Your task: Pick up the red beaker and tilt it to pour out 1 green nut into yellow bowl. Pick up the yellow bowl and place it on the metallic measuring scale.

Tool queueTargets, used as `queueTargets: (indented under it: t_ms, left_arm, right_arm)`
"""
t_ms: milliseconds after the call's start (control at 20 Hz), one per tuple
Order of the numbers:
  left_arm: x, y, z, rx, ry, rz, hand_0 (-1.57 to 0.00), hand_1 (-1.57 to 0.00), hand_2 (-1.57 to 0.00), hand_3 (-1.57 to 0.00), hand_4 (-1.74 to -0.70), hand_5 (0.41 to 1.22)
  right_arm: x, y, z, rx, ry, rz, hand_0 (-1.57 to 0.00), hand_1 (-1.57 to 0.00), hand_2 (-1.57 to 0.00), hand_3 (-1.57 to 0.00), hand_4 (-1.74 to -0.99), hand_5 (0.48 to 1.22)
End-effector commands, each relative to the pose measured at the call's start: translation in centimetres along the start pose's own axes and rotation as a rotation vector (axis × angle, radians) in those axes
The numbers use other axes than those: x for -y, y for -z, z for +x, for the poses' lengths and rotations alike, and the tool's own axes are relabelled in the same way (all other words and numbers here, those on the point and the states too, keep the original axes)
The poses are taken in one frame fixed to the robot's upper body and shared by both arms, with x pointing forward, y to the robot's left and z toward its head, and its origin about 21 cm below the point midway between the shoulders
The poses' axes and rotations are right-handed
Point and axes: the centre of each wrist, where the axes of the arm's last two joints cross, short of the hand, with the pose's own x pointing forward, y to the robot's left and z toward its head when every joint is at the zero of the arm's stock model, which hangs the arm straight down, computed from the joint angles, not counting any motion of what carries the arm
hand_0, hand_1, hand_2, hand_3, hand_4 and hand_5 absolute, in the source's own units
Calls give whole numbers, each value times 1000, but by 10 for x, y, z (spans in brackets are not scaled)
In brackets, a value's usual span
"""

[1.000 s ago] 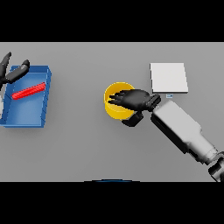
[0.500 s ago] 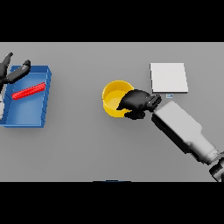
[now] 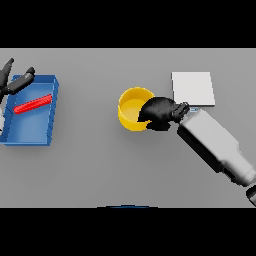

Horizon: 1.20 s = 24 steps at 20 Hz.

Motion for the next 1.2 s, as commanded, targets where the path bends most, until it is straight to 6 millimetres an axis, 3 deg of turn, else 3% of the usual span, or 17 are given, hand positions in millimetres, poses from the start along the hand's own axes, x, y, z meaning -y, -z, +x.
queueTargets:
  t_ms: [0, 200, 500, 800, 1150]
  left_arm:
    - [2, 0, 0, 1, -3, -2, 1, 1, 1, 1, -774, 706]
    - [-2, 0, 2, 9, -17, -12, 1, 1, 1, 1, -780, 702]
    - [-2, 0, 1, 22, -45, -15, 1, 1, 1, 1, -800, 704]
    - [-6, -7, 4, 1, -60, -10, 1, 1, 1, 1, -834, 733]
    - [-5, -11, 1, -36, -66, -9, 1, 1, 1, 1, -852, 760]
  right_arm:
    - [4, -4, -4, -6, 5, -5, -1540, -1538, -1447, -1165, -1730, 1214]
    - [22, -24, -5, -45, 2, -16, -1558, -1558, -1451, -1204, -1736, 1218]
    - [24, -49, -2, -118, -4, -63, -1520, -1567, -1520, -1179, -1740, 1219]
    - [39, -72, -37, -254, -8, -169, -1558, -1570, -1528, -1159, -1741, 1221]
    - [34, -82, -86, -389, 33, -213, -1568, -1571, -1553, -1154, -1741, 1221]
